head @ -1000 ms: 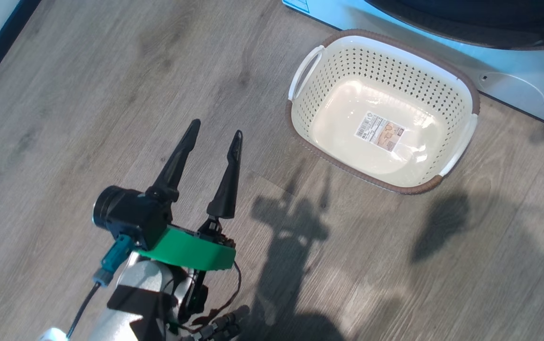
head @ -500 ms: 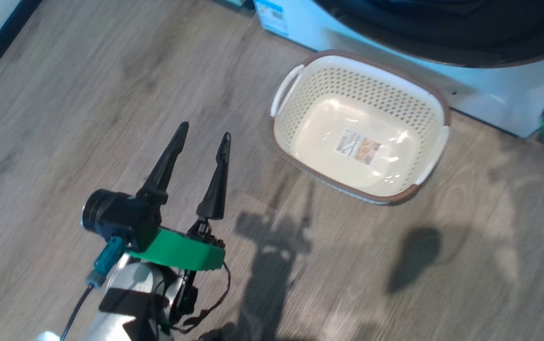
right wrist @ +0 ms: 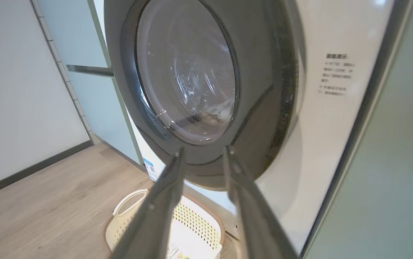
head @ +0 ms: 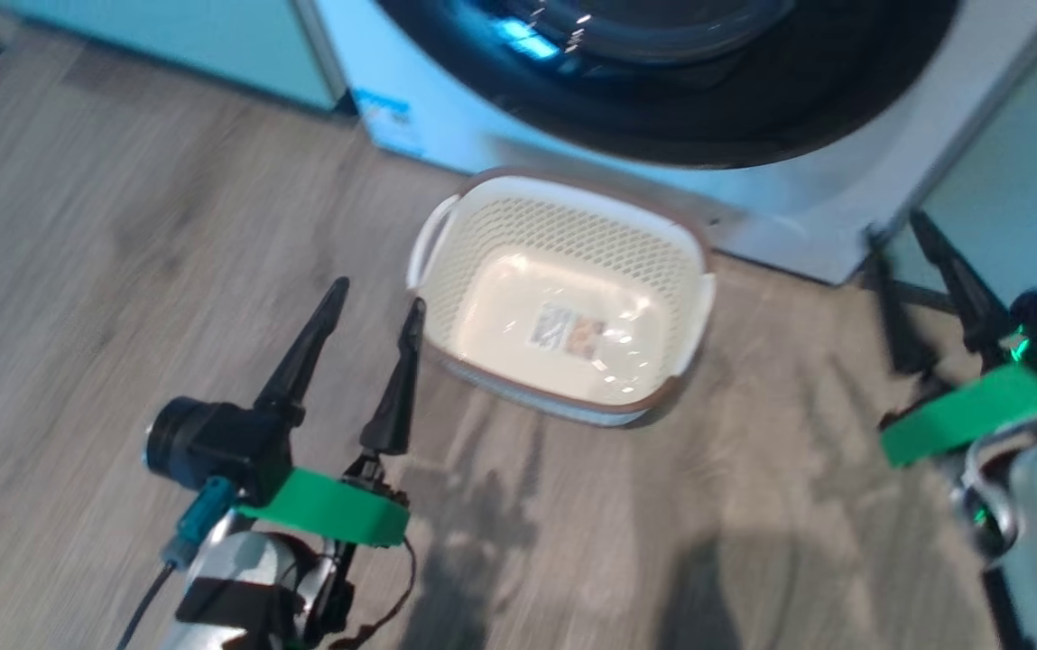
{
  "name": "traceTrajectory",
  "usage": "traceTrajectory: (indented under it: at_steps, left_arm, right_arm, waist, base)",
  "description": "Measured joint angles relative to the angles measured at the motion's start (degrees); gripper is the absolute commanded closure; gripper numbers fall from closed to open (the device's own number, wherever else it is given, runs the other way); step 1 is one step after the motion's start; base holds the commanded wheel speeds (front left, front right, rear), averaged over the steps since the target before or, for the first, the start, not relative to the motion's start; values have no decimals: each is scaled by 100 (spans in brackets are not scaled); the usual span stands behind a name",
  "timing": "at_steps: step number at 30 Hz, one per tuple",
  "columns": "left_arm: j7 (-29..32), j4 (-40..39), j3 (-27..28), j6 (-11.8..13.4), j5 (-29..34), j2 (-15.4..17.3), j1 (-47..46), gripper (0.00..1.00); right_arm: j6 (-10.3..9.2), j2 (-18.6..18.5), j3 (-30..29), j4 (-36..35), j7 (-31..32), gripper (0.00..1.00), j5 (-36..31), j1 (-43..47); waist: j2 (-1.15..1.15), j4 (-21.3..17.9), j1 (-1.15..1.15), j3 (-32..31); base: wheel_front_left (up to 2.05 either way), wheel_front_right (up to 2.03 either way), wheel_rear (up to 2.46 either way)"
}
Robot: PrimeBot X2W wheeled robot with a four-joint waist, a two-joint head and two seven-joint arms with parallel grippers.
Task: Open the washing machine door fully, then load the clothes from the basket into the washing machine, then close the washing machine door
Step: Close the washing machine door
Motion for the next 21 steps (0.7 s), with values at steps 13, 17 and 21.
traceTrajectory:
  at_steps: [13, 17, 21]
  left_arm:
    - [43, 143, 90, 2, -33, 229, 461, 0]
    - [116, 143, 111, 9, -100, 258, 528, 0]
    - [212, 142, 130, 53, -110, 283, 762, 0]
  right_arm:
    - [0, 394, -180, -570, -44, 0, -49, 1375]
    - [0, 465, -286, -800, -43, 0, -80, 1773]
    - [0, 477, -504, -1080, -38, 0, -109, 2137]
  waist:
    - [0, -829, 0, -710]
    - [0, -1073, 0, -899]
    - [0, -1282, 0, -1070]
  base:
    - [0, 0, 0]
    - [0, 0, 0]
    - [0, 0, 0]
